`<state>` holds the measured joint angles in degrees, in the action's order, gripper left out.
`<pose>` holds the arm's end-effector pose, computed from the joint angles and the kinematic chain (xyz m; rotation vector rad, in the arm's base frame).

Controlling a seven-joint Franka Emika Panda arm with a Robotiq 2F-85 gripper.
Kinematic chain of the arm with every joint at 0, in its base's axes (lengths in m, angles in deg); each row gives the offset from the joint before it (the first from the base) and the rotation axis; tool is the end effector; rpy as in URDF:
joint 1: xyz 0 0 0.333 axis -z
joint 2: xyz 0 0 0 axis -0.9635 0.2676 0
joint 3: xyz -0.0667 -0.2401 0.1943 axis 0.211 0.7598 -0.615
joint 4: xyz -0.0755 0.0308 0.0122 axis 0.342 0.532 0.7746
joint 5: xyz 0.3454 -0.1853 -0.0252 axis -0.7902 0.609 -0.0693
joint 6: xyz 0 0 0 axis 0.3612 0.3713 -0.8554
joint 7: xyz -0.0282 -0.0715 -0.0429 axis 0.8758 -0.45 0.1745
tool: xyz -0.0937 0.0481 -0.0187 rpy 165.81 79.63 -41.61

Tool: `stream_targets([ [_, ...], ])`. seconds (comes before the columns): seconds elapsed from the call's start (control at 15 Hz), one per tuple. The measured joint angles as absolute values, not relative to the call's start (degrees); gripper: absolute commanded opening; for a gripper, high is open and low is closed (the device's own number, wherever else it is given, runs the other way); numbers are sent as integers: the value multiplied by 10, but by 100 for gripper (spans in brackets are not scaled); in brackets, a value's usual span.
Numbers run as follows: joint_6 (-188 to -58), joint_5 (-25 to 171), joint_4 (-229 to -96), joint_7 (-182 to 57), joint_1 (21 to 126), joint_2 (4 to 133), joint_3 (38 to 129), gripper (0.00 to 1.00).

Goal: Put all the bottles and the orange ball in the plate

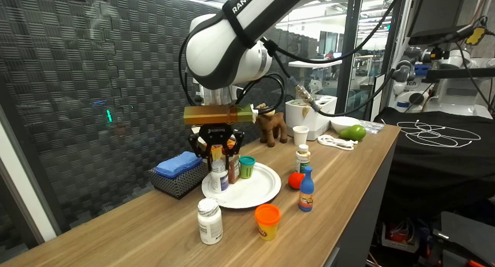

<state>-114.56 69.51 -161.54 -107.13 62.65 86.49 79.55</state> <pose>0.6819 0.1394 0.2837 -2.9593 1.0231 -0.0153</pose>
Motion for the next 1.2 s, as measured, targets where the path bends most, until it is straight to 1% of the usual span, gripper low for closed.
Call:
stream_targets([
  [0.07, -1146, 695, -1616, -1070, 627, 865, 795, 21],
  [0.13, -1146, 695, -1616, -1070, 627, 865, 795, 69],
  [0.2, -1146, 694, -1616, -1067, 627, 865, 795, 70],
  [0.47, -1145, 693, -1617, -1051, 626, 865, 792, 99],
  [0.87, -1119, 710, -1617, -1024, 605, 844, 788, 100],
  [1.2, -1081, 712, -1617, -967, 587, 819, 758, 100],
])
